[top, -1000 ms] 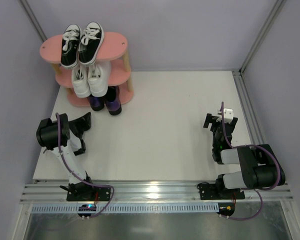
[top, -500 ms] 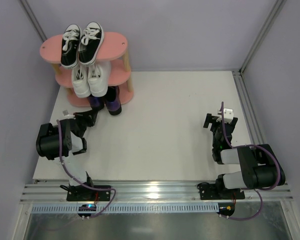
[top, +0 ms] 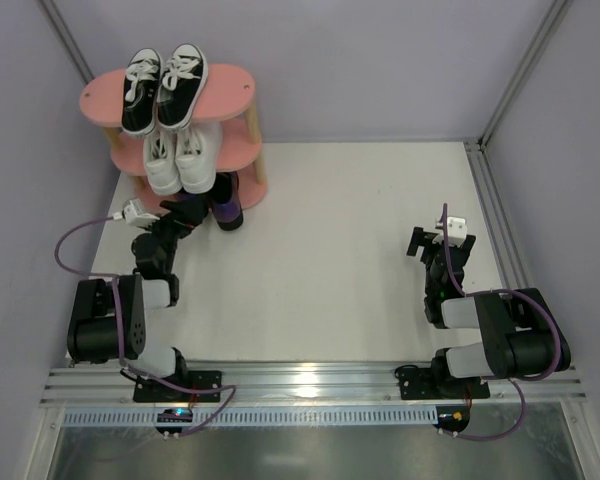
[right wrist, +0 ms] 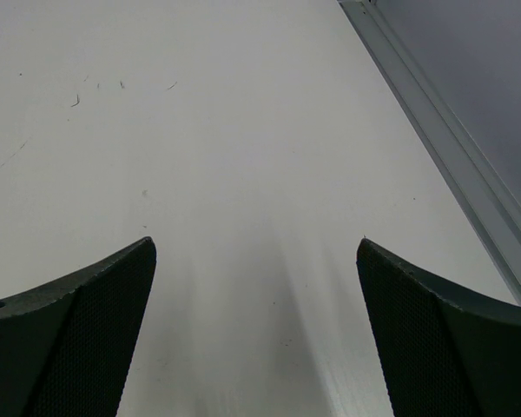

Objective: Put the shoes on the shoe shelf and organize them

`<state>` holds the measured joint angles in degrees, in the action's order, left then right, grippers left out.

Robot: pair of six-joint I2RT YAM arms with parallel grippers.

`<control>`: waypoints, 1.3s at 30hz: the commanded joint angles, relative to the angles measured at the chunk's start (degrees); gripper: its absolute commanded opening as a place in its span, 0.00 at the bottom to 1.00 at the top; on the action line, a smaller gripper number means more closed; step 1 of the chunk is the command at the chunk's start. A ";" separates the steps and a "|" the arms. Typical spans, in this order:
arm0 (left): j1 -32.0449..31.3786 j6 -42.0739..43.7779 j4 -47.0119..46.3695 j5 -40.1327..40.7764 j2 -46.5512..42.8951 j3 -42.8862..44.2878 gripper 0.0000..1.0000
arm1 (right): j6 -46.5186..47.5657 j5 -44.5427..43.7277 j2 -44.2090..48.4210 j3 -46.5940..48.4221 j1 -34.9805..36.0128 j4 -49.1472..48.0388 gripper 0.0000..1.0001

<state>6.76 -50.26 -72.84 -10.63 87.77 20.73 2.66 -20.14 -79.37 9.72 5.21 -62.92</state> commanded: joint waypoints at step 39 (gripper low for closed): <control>-11.51 39.18 20.37 33.31 10.92 18.38 1.00 | -1.16 0.45 0.71 0.74 -0.20 -4.41 0.97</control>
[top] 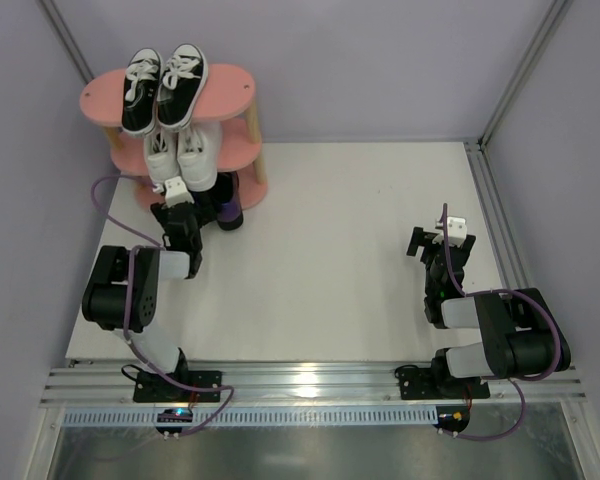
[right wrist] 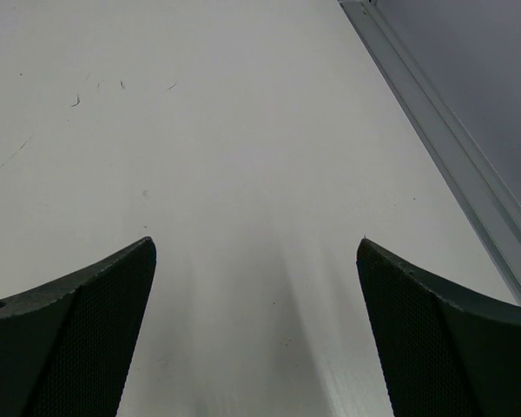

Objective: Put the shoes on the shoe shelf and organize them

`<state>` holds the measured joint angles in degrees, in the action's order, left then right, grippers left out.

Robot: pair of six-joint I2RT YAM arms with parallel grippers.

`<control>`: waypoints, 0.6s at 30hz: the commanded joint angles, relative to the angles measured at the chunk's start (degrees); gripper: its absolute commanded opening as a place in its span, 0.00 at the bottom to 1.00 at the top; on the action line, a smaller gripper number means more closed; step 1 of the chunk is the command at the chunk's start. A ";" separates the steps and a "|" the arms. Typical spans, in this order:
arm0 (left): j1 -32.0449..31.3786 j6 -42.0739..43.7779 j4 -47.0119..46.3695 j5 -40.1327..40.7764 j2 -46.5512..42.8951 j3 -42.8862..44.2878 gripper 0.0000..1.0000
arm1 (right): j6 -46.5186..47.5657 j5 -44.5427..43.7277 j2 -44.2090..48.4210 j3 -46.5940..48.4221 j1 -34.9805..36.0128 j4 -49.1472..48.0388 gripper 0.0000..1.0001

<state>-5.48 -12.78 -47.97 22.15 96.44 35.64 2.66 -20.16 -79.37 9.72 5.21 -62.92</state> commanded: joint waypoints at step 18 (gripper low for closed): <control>4.24 1.00 -1.44 -2.38 0.68 2.07 0.82 | -1.16 0.48 0.71 0.74 -0.20 -4.32 0.97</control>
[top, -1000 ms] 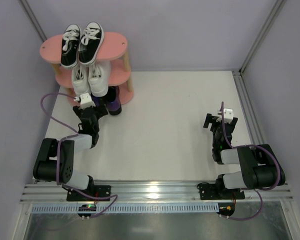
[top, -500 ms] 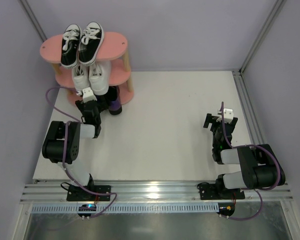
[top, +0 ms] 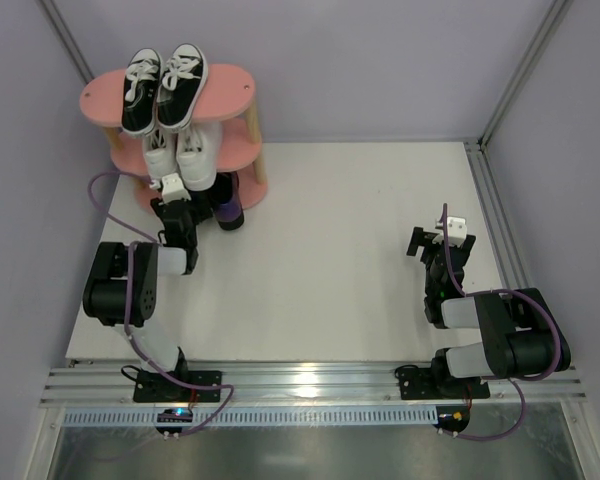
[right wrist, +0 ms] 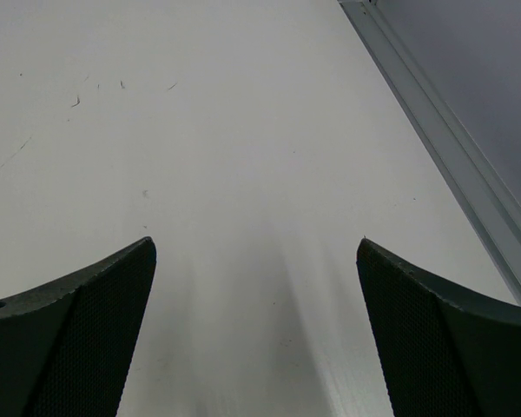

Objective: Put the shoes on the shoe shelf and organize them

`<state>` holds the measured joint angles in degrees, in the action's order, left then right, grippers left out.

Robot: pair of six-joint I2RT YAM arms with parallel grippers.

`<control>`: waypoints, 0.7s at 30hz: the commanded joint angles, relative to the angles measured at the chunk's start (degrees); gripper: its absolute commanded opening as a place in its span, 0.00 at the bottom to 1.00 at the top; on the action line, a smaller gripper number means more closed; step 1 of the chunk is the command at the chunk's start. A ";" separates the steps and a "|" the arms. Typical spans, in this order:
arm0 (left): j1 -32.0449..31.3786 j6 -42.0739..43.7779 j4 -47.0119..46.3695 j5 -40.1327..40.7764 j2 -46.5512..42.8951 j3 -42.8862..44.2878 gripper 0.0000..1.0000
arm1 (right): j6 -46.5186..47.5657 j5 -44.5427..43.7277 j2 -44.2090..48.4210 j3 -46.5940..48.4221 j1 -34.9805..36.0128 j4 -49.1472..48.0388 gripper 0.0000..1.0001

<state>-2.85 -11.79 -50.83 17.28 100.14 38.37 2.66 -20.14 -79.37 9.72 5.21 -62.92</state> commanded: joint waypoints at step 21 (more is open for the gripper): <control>0.22 3.00 -1.20 17.97 -9.96 -7.08 1.00 | -1.16 0.45 0.71 0.74 -0.20 -4.41 0.97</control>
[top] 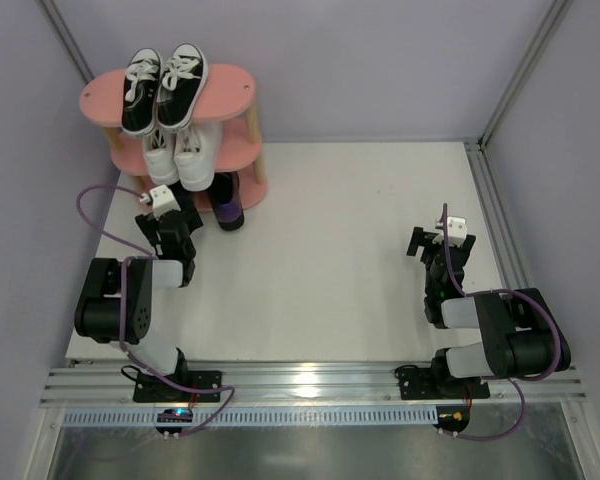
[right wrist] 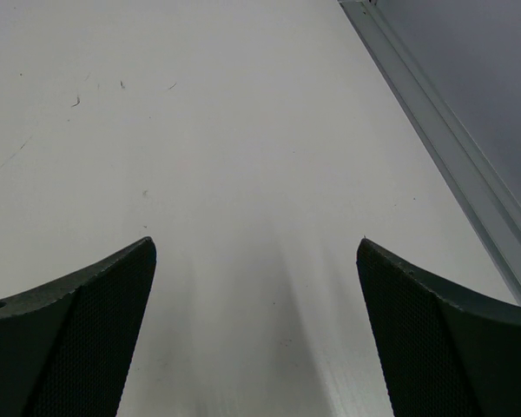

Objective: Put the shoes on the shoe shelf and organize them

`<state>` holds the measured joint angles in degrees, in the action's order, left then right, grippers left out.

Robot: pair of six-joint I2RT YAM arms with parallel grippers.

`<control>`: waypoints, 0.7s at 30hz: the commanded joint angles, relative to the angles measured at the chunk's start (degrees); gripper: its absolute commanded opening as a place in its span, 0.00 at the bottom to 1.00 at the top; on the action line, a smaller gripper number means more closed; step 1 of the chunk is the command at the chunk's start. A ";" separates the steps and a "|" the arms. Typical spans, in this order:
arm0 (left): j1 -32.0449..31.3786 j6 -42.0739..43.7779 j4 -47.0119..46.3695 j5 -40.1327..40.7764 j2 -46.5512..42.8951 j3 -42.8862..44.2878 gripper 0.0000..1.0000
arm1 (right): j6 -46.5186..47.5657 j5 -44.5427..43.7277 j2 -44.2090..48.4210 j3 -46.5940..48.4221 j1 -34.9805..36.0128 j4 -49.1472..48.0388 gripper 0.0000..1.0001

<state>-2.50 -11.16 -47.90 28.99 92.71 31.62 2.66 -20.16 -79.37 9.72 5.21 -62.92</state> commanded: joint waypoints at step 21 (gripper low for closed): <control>-11.99 -12.83 30.22 -1.75 -35.74 -4.37 1.00 | -1.16 0.48 0.71 0.74 -0.20 -4.41 0.97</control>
<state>-11.62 -20.69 -24.21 29.12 60.49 27.55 2.66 -20.14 -79.37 9.72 5.21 -62.94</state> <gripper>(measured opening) 0.996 0.973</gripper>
